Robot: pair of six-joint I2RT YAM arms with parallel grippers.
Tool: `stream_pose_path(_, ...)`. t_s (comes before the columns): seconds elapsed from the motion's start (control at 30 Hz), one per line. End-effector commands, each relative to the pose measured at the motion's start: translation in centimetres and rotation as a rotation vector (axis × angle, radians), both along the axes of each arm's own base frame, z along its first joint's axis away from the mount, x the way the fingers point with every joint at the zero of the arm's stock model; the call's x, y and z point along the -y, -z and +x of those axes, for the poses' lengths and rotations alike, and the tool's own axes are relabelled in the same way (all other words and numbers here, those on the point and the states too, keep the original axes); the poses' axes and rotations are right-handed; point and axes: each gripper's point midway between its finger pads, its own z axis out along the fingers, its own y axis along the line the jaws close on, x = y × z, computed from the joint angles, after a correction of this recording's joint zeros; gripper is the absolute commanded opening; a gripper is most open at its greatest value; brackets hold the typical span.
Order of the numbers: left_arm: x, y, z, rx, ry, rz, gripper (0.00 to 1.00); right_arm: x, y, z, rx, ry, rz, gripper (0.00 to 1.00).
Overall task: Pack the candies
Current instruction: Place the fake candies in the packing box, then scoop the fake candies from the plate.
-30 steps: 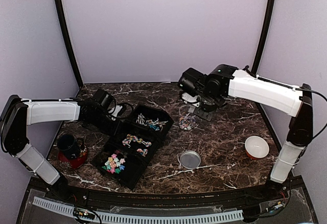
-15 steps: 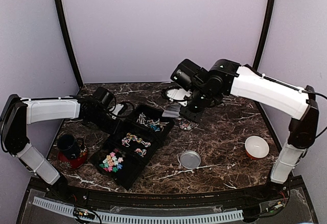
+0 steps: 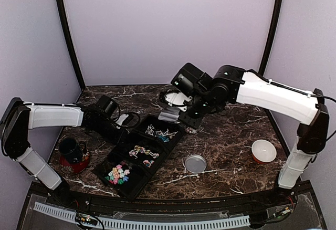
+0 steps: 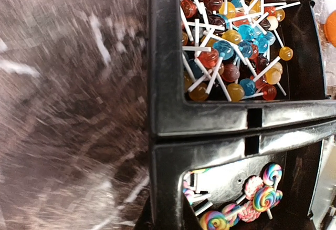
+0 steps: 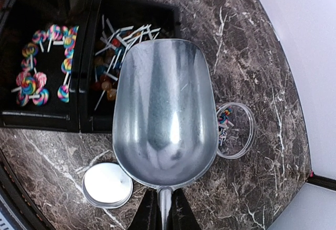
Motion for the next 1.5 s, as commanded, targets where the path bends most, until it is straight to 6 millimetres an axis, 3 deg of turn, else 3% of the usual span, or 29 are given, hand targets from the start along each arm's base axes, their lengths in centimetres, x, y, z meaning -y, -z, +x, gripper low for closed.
stream_pose_path(0.0, 3.1, -1.5, -2.4, -0.102, 0.025, -0.261, 0.00, -0.9, -4.8, 0.6, 0.098, 0.043, 0.213, 0.00)
stream_pose_path(0.13, 4.3, 0.0, -4.7, -0.279, 0.011, -0.427, 0.00, -0.7, -5.2, 0.5, 0.108, 0.050, 0.242, 0.00)
stream_pose_path(0.23, 4.4, 0.8, -5.2, -0.323, -0.002, -0.455, 0.00, -0.5, -4.6, 0.3, 0.094, 0.051, 0.230, 0.00)
stream_pose_path(0.43, 3.6, 0.1, -3.9, -0.236, -0.006, -0.362, 0.00, -0.2, -3.3, -0.6, 0.041, 0.032, 0.188, 0.00)
stream_pose_path(0.6, 1.7, -1.1, -1.5, -0.086, -0.013, -0.179, 0.00, 0.7, -2.1, -0.8, 0.005, 0.029, 0.085, 0.00)
stream_pose_path(0.87, -0.3, -2.9, 0.4, 0.051, 0.009, -0.020, 0.00, 1.3, 1.8, -2.1, -0.080, -0.002, -0.087, 0.00)
stream_pose_path(1.17, -0.9, -2.8, 1.5, 0.126, 0.026, 0.041, 0.00, 0.0, 5.5, -0.7, -0.070, 0.011, -0.235, 0.00)
stream_pose_path(1.47, -0.9, -3.1, 1.2, 0.154, 0.044, 0.019, 0.00, -2.2, 8.2, -0.2, -0.062, -0.032, -0.330, 0.00)
